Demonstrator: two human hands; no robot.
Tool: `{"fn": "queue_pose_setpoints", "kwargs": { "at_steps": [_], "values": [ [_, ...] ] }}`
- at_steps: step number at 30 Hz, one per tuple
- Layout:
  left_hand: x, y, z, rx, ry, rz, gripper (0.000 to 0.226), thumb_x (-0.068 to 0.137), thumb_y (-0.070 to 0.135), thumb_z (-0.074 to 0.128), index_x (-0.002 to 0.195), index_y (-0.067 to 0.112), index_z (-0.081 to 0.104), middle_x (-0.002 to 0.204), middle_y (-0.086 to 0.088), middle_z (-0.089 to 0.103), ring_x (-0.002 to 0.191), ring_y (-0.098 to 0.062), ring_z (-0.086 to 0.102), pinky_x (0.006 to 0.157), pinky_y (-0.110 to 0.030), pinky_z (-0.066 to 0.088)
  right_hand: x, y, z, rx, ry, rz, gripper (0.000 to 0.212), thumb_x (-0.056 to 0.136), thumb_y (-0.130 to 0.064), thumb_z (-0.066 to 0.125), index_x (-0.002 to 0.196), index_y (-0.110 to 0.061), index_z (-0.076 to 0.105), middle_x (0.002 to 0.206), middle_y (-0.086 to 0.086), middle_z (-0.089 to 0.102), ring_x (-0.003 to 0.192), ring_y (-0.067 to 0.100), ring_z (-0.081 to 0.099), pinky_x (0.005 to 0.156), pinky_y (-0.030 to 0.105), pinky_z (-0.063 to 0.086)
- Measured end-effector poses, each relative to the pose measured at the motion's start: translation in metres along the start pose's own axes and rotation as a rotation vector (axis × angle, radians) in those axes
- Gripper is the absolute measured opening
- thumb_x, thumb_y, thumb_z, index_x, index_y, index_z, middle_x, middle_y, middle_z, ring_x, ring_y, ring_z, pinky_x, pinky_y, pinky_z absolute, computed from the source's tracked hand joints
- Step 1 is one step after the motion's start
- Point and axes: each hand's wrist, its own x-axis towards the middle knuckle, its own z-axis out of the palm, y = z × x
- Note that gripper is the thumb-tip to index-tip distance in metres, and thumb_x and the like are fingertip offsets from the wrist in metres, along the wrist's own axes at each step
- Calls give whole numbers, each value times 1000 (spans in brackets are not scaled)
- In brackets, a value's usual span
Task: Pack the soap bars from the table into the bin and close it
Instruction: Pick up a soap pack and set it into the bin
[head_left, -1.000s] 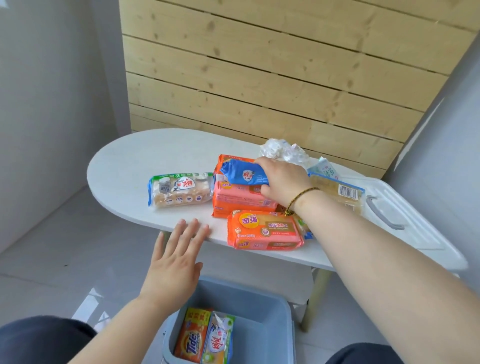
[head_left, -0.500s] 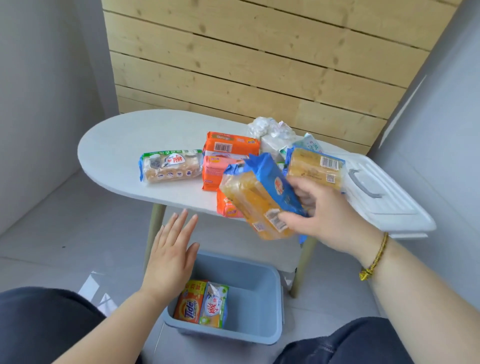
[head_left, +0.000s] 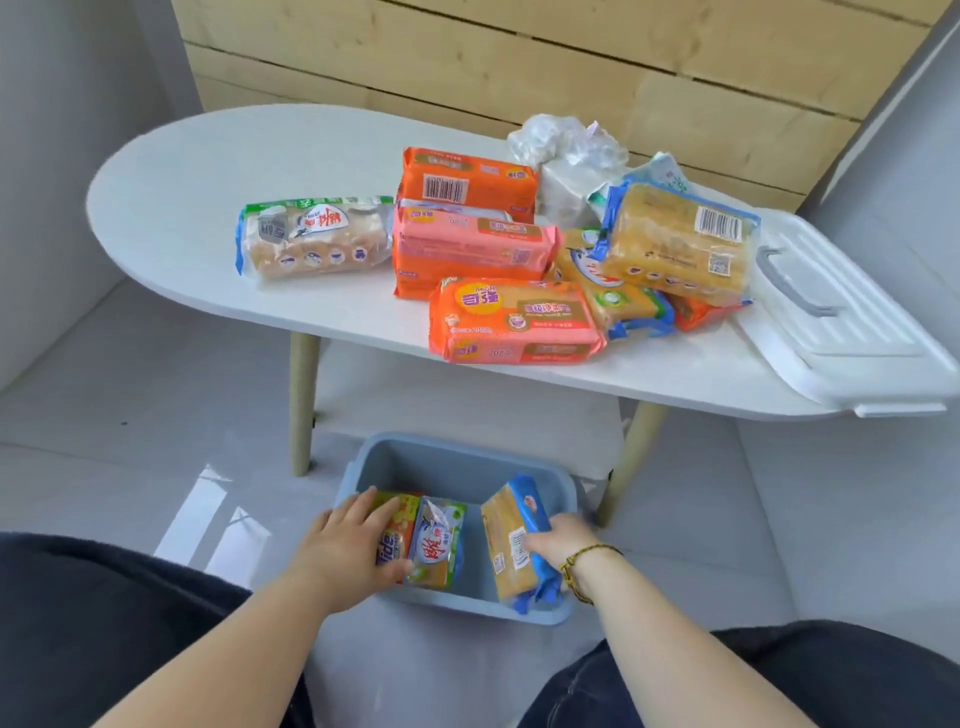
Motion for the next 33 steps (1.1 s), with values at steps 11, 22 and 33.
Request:
{"fn": "queue_pose_setpoints", "kwargs": {
  "at_steps": [11, 22, 33],
  "values": [
    [37, -22, 41, 75, -49, -63, 97, 77, 70, 40, 143, 23, -13, 155, -5, -17, 139, -22, -24, 117, -38, -4, 85, 22, 58, 176, -87, 251, 34, 89, -14, 51, 120, 0, 49, 116, 17, 60, 102, 29, 59, 94, 39, 50],
    [40, -19, 40, 70, -144, -63, 143, 12, 94, -18, 139, 29, -21, 154, -1, -20, 117, -21, -46, 114, -42, -12, 115, 33, 77, -73, -183, 290, 34, 95, -19, 42, 125, -4, 47, 129, 13, 55, 116, 25, 55, 95, 30, 45],
    [43, -18, 39, 63, -157, -48, 142, 13, 94, -18, 139, 30, -19, 155, -1, -17, 116, -22, -47, 114, -44, -12, 128, 31, 77, -377, -96, 258, 28, 95, -17, 43, 117, -6, 55, 125, 9, 61, 113, 22, 58, 87, 25, 47]
  ]
}}
